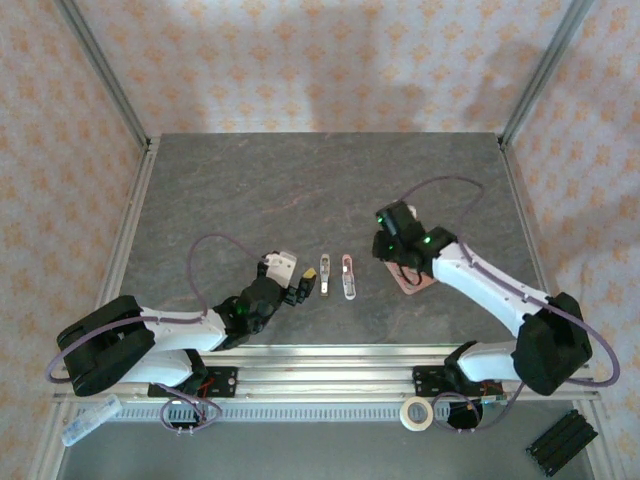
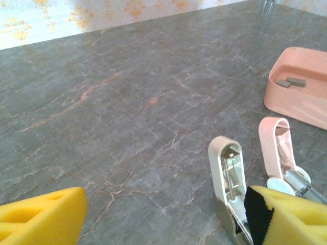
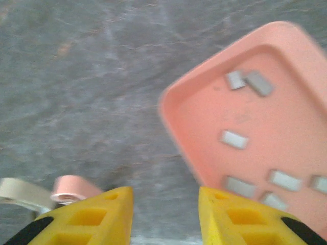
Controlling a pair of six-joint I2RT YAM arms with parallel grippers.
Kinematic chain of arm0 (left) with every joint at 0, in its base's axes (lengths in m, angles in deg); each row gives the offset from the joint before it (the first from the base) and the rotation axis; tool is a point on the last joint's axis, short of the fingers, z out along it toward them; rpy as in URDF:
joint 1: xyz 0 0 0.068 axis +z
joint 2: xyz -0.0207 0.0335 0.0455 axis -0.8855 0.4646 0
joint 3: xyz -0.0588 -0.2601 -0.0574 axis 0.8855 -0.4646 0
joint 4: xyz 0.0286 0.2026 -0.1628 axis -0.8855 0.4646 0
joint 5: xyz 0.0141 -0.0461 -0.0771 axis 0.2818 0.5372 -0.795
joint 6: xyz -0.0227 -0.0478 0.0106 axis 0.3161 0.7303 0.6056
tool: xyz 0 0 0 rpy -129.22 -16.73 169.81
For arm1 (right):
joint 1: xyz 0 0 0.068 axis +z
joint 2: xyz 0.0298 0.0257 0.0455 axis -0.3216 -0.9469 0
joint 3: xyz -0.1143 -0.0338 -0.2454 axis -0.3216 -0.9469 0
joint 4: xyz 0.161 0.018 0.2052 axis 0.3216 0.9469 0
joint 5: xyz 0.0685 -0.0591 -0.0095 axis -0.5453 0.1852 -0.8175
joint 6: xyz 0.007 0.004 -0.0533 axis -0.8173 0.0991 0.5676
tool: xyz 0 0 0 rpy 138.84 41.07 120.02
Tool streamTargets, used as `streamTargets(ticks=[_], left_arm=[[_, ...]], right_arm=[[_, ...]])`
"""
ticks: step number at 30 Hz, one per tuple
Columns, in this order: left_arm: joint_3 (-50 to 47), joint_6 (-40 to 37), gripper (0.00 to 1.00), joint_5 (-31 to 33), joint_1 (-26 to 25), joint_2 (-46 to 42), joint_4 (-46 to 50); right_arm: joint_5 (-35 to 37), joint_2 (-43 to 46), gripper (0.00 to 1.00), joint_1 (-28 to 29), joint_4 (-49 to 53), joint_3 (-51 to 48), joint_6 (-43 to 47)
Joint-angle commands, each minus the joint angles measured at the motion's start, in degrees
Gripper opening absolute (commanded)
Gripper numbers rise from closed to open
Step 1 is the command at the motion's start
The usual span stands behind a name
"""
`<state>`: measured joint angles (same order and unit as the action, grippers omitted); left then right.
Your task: Load the staples into the stapler
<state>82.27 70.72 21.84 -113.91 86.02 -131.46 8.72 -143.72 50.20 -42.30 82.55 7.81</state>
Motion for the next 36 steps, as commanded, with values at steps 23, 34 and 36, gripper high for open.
streamTargets(ticks=[23, 34, 36], left_arm=[[5.60, -1.35, 0.83, -1.40, 1.45, 5.99, 0.31], [5.96, -1.12, 0.83, -1.46, 1.45, 6.12, 0.61], [5.96, -1.19, 0.83, -1.41, 1.50, 6.01, 0.83]], right_arm=[[-4.94, -31.60, 0.44, -15.37, 21.66, 15.64, 40.11], [-2.41, -33.23, 0.34, -15.42, 17.74, 14.32, 38.73], [-1.79, -33.78, 0.33, -15.37, 17.89, 14.36, 38.63]])
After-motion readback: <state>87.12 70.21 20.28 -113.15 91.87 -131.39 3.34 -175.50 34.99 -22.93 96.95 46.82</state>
